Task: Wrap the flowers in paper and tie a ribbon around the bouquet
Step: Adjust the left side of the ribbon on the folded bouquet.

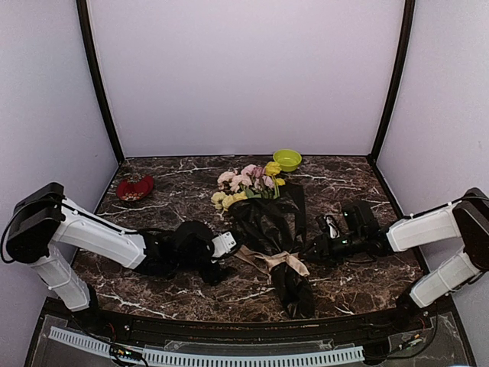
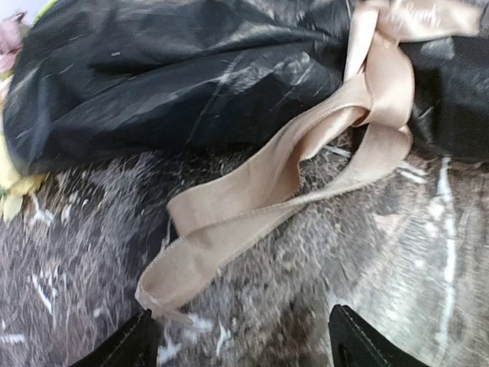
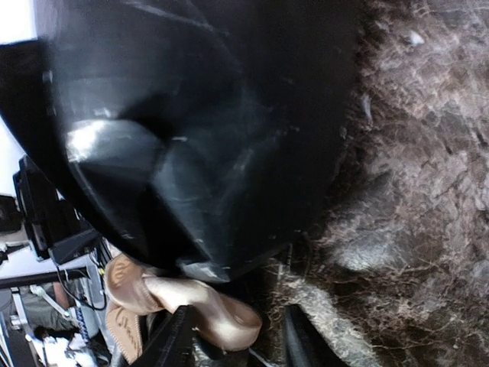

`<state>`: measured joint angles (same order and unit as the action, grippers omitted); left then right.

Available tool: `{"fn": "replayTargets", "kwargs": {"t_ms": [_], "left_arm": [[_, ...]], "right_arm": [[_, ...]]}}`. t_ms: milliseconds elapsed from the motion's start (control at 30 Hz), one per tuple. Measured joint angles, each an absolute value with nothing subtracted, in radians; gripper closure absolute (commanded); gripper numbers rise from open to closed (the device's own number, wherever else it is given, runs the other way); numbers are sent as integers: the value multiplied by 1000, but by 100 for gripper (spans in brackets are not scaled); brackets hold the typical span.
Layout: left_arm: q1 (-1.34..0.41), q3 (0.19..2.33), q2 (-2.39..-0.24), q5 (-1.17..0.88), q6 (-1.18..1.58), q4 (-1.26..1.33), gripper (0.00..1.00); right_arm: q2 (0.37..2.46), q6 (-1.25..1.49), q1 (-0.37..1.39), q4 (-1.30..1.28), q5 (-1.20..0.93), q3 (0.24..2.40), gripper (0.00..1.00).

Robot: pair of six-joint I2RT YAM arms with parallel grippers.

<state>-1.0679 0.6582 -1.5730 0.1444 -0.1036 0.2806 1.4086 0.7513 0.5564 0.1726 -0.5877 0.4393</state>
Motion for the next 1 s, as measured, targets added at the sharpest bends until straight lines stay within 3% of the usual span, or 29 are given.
{"fn": "replayTargets", "kwargs": {"t_ms": [167, 333, 467, 600, 700, 833, 1000], "left_arm": [[-1069, 776, -1724, 156, -225, 243, 20], [-1062, 788, -1696, 18, -266, 170, 21], [-1062, 718, -1498, -176, -260, 117, 24], [-1062, 641, -1224, -385, -229, 102, 38], [-1064, 588, -1079, -431, -205, 133, 38], [-1065, 539, -1015, -345, -193, 179, 36], [-1063, 550, -1179, -35, -216, 236, 24]], "right_arm": [[1429, 736, 558, 165, -591, 440, 69], [1423, 728, 558, 159, -590, 441, 75], [1419, 720, 558, 157, -590, 441, 83], [1420, 719, 558, 160, -591, 441, 89], [1423, 720, 558, 164, -591, 441, 89], [1423, 719, 558, 164, -592, 442, 88], [1425, 718, 559, 163, -591, 451, 86]]}}
